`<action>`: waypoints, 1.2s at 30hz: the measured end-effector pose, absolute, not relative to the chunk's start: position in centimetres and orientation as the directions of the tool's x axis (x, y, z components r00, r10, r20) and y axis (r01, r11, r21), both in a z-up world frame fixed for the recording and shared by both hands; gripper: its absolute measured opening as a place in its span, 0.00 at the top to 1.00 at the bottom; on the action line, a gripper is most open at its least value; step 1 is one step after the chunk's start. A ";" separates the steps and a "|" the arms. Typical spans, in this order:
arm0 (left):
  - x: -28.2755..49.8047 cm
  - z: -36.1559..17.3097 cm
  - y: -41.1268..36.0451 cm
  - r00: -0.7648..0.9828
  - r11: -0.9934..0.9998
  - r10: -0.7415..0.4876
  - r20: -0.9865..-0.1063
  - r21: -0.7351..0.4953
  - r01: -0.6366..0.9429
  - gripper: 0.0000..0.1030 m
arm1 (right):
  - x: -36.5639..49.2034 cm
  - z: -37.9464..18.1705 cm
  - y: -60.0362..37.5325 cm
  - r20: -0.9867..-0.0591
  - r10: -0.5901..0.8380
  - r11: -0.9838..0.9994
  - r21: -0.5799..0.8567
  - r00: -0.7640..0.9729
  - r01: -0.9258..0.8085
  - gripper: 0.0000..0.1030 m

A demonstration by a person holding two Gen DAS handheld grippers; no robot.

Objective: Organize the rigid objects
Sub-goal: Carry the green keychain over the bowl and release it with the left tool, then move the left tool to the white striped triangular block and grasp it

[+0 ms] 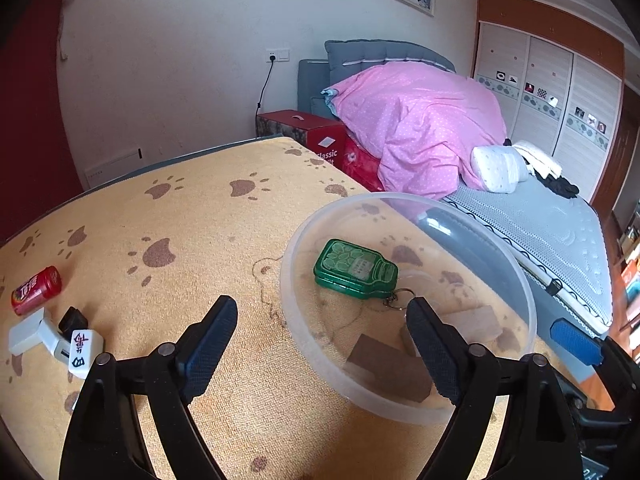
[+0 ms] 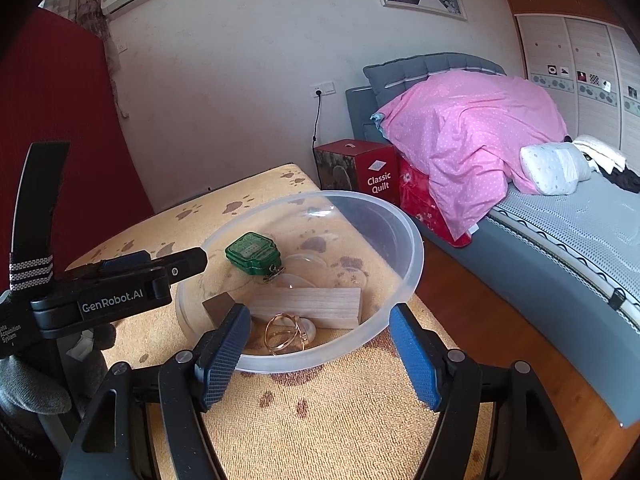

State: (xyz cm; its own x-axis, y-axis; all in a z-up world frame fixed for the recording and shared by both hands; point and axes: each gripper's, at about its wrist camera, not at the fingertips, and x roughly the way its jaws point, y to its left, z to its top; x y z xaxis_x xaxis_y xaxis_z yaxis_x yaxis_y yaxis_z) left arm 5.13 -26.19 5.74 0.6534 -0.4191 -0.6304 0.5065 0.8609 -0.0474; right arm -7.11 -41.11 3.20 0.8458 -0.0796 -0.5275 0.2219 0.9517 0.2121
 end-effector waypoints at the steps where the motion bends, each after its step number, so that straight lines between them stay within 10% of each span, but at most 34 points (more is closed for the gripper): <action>1: 5.0 5.7 -26.1 0.655 0.862 -0.417 -0.630 -0.045 0.505 0.15 | -7.1 3.2 -41.1 -0.527 -0.081 0.952 0.210 0.846 0.222 0.27; 36: 4.4 4.1 -11.5 0.704 0.966 -0.227 -0.673 -0.063 0.251 0.15 | -6.6 3.4 -38.2 -0.561 -0.069 0.985 0.091 0.825 0.145 0.19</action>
